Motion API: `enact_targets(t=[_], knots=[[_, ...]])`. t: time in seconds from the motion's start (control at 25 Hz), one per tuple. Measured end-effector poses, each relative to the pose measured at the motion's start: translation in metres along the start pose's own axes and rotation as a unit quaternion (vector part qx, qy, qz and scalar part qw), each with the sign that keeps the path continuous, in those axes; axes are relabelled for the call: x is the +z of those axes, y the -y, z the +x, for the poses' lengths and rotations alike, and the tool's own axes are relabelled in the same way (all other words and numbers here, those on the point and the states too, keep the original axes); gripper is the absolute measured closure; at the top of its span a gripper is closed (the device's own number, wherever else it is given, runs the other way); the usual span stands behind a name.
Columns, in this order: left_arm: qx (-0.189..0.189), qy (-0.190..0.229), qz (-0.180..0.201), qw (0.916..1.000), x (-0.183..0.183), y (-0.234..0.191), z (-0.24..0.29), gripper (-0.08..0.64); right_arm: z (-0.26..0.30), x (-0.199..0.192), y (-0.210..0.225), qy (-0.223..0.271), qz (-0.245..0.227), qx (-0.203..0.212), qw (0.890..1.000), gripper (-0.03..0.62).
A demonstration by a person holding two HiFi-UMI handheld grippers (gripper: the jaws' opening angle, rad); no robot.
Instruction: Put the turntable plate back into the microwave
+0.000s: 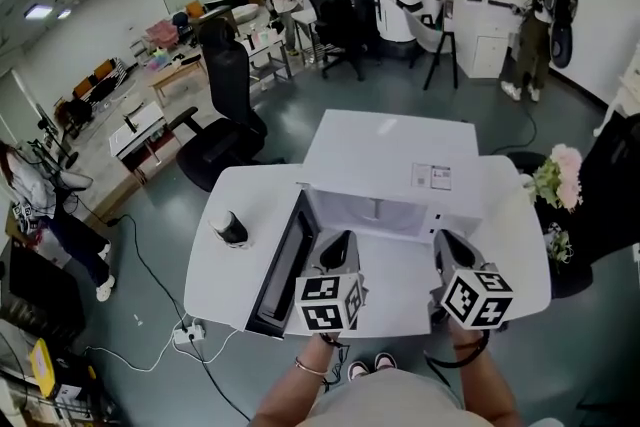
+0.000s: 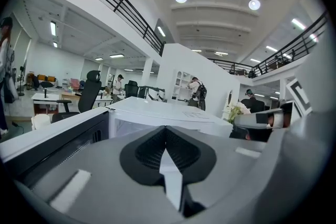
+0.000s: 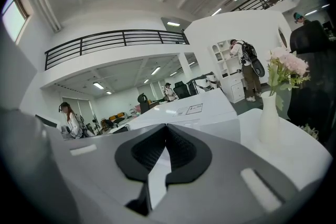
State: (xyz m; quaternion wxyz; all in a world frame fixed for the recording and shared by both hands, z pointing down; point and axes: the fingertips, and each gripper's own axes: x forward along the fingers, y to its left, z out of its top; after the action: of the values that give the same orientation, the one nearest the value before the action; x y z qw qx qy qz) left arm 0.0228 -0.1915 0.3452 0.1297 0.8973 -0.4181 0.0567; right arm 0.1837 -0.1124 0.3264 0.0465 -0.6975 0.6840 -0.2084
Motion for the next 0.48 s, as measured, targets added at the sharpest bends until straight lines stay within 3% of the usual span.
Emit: enact_targets(t=[0.16, 0.48], knots=[[0.0, 0.0, 0.0, 1.0, -0.0005, 0.0024, -0.001, 0.56, -0.0023, -0.0011, -0.0005, -0.003, -0.014, -0.008, 1.0, 0.583], [0.001, -0.002, -0.002, 1.0, -0.0052, 0.0055, -0.0008, 0.56, -0.0057, -0.0074, 0.0056, -0.01, 0.003, -0.011, 1.0, 0.583]])
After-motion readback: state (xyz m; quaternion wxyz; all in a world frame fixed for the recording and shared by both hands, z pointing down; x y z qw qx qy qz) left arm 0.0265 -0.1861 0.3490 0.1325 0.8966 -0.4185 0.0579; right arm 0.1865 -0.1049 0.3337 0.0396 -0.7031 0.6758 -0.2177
